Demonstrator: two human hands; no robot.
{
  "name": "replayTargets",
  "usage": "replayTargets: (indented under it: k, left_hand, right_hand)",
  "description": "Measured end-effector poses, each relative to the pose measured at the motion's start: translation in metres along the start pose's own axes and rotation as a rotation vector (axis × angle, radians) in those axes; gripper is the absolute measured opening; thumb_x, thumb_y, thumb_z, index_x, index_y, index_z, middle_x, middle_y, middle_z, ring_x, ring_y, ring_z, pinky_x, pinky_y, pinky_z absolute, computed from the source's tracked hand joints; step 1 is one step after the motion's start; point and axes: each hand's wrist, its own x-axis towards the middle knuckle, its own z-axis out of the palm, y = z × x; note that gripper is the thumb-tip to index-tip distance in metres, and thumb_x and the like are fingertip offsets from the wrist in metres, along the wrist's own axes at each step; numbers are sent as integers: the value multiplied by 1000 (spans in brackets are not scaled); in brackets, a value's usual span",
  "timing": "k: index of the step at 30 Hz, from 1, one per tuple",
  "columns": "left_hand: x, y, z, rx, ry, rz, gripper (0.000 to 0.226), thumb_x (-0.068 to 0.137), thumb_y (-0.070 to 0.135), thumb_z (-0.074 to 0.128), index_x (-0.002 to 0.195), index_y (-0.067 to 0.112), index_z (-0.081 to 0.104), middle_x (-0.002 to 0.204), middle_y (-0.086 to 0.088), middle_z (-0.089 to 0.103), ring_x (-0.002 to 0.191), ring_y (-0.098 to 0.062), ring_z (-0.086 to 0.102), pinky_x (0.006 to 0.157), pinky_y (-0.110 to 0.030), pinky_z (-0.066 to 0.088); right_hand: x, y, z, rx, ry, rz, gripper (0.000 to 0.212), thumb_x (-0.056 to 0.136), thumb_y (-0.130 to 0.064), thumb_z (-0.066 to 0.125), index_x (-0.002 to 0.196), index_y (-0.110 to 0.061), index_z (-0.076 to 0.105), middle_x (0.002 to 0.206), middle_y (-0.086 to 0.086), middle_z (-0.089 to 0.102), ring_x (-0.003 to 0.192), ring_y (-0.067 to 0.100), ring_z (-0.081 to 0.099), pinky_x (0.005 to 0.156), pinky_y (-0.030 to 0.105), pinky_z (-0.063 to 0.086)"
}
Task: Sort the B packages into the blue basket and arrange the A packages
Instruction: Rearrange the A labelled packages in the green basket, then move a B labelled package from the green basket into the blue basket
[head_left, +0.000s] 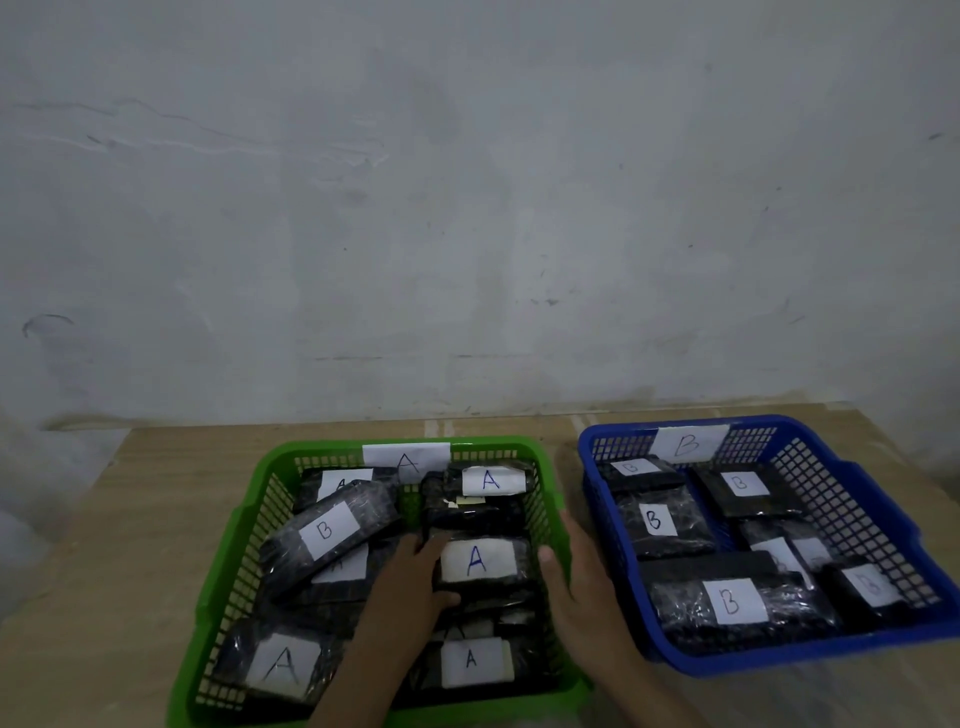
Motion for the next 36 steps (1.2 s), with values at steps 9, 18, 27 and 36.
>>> replayTargets:
  k: [9, 18, 27, 36]
  left_hand:
    - [-9, -15, 2, -43, -25, 70, 86, 78, 41, 66, 143, 33, 10, 151, 2, 16, 138, -19, 20, 113, -32, 23]
    - [-22, -17, -4, -137, 215, 79, 58, 83, 41, 59, 135, 32, 34, 142, 6, 34, 130, -13, 31, 106, -27, 30]
    - [-27, -57, -53, -205, 579, -61, 32, 82, 14, 63, 114, 11, 59, 114, -13, 60, 101, -29, 54, 85, -37, 46]
    - [-18, -78, -64, -129, 542, -152, 34, 84, 14, 61, 116, 8, 55, 118, -18, 54, 108, -36, 47, 88, -47, 44]
  right_hand:
    - [-1, 4, 4, 22, -25, 32, 57, 92, -47, 33, 143, -32, 11, 154, -7, 16, 140, 14, 17, 115, 37, 17]
    - [0, 8, 9, -128, 87, -17, 60, 89, -50, 32, 143, -29, 14, 155, -6, 2, 142, 15, 7, 116, 43, 10]
    - [17, -31, 45, -382, 34, -305, 64, 84, -66, 8, 137, -36, 26, 149, -19, -10, 131, -1, -25, 113, 35, -10]
    - [49, -45, 49, -426, -30, -355, 35, 95, -31, 40, 130, -25, 43, 149, -6, 28, 142, 16, 8, 114, 38, 8]
